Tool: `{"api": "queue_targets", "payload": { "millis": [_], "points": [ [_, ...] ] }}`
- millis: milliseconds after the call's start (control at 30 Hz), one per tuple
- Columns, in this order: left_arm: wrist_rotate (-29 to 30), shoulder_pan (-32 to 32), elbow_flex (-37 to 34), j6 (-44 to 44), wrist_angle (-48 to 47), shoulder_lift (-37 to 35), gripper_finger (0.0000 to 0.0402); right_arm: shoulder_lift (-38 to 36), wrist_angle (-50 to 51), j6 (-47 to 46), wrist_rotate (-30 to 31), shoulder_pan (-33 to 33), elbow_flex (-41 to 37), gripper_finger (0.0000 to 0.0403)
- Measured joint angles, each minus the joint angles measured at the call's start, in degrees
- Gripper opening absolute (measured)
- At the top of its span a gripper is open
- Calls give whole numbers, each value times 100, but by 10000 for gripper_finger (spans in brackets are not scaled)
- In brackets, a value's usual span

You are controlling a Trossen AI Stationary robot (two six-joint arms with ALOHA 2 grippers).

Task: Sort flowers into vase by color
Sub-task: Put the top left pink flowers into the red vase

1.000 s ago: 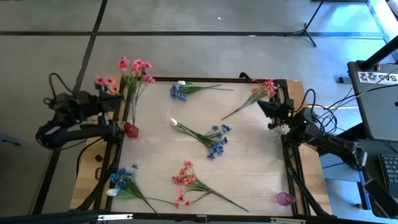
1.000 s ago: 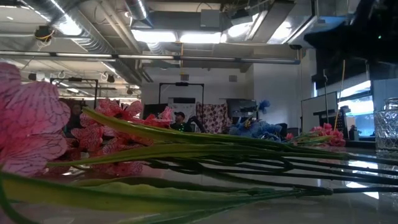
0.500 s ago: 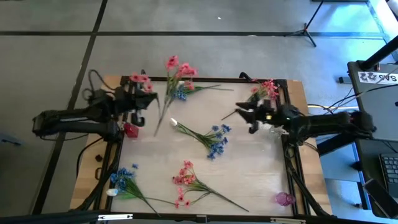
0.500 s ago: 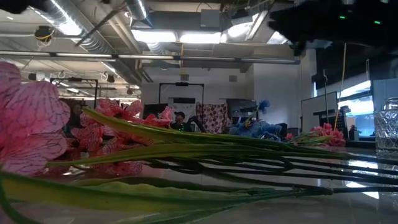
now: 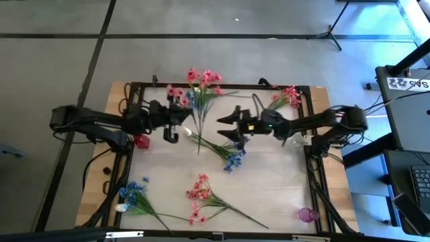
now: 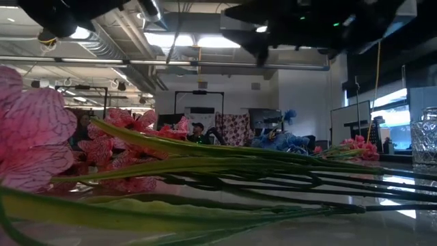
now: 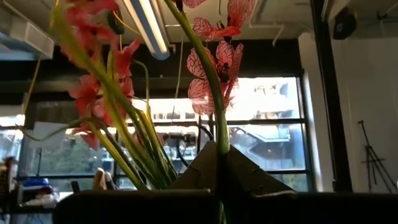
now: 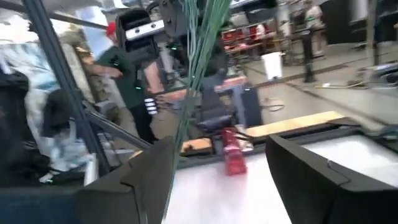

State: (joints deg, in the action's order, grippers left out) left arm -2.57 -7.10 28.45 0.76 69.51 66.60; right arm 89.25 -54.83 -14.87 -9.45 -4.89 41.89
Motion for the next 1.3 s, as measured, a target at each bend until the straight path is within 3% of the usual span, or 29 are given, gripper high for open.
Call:
{"api": "queue_targets", "payload": {
  "millis": [233, 467, 600, 800, 1033, 1300],
  "points": [
    [185, 202, 0, 19, 156, 390, 0, 1027, -198, -338, -684, 7, 911, 236],
    [197, 241, 0, 24, -43, 430, 0, 1363, -212, -440, -1130, 7, 1400, 204],
    [358, 241, 0, 68, -213, 425, 6, 1367, -227, -422, -957, 7, 1410, 147],
    [717, 181, 2, 553, -848, 418, 51, 1367, -153, -392, -982, 4, 1410, 16],
    [498, 151, 2, 1076, -1662, 423, 125, 1345, 598, -334, -1222, -50, 1410, 12],
    [149, 399, 2, 784, -2063, 320, 181, 1141, 1431, -35, -1422, -33, 1410, 12]
  ]
}}
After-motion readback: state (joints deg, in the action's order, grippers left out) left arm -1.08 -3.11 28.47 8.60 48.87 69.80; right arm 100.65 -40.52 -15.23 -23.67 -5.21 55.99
